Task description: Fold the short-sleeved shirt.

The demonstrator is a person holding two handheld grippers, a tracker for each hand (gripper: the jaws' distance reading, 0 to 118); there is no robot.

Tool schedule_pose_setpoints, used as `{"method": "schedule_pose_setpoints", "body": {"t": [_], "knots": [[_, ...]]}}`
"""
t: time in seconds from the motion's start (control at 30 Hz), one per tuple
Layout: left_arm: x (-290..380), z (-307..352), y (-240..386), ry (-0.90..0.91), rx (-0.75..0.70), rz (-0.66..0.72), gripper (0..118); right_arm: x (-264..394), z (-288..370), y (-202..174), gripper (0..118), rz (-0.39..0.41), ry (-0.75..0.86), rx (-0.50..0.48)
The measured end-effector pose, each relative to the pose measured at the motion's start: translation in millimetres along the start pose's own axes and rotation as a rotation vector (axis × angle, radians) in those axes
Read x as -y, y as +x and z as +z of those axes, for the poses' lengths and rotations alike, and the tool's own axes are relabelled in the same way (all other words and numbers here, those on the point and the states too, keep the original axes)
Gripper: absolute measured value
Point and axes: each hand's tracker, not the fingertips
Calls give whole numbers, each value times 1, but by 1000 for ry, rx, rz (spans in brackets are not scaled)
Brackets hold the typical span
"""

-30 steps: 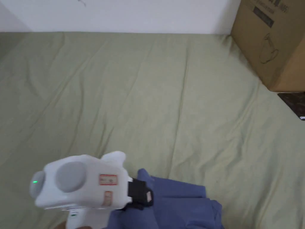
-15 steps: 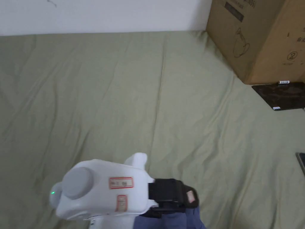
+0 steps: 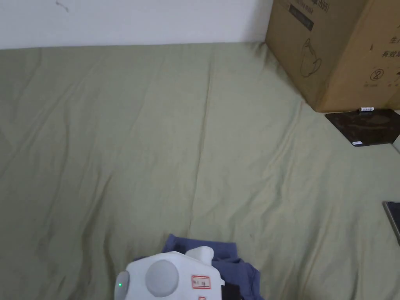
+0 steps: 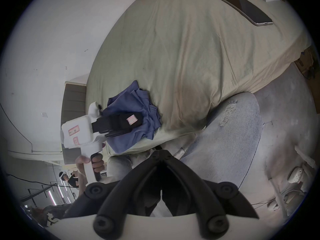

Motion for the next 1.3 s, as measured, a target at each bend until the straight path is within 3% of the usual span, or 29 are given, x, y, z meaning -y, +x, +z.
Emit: {"method": "schedule_pose_setpoints", "body": {"t": [0.13,0.27,0.37,0.47,0.6,0.73,0.77,0.8,0.83,0.87,0.9,1.1,1.3], "knots": [[-3,1,18,-4,38,-12,7,-5,-6,-9,0,21,-7,-7],[14,46,21,25,405,36,7,-19,-15,-34,0,97,3,-41],[32,107,1,238,534,48,7,-32,-33,-67,0,165,15,-147],[54,173,-30,448,372,78,4,-43,-65,-104,0,307,-2,-188],[77,208,-75,537,203,201,3,-50,-126,-137,0,424,-96,-171],[94,215,-94,611,132,281,5,-53,-167,-137,0,417,-154,-105],[94,214,-98,619,108,291,12,-53,-174,-134,0,411,-160,-47],[93,212,-99,624,80,304,31,-53,-184,-129,0,414,-171,26],[89,210,-102,612,68,308,66,-53,-189,-124,0,405,-179,28],[85,206,-106,600,70,307,87,-53,-192,-118,0,395,-176,-16],[80,201,-110,577,78,307,97,-53,-190,-116,0,372,-164,-36],[44,160,-122,422,83,237,96,-55,-187,-116,0,396,-171,-41],[15,114,-109,268,35,105,96,-57,-184,-106,0,324,-187,-91]]}}
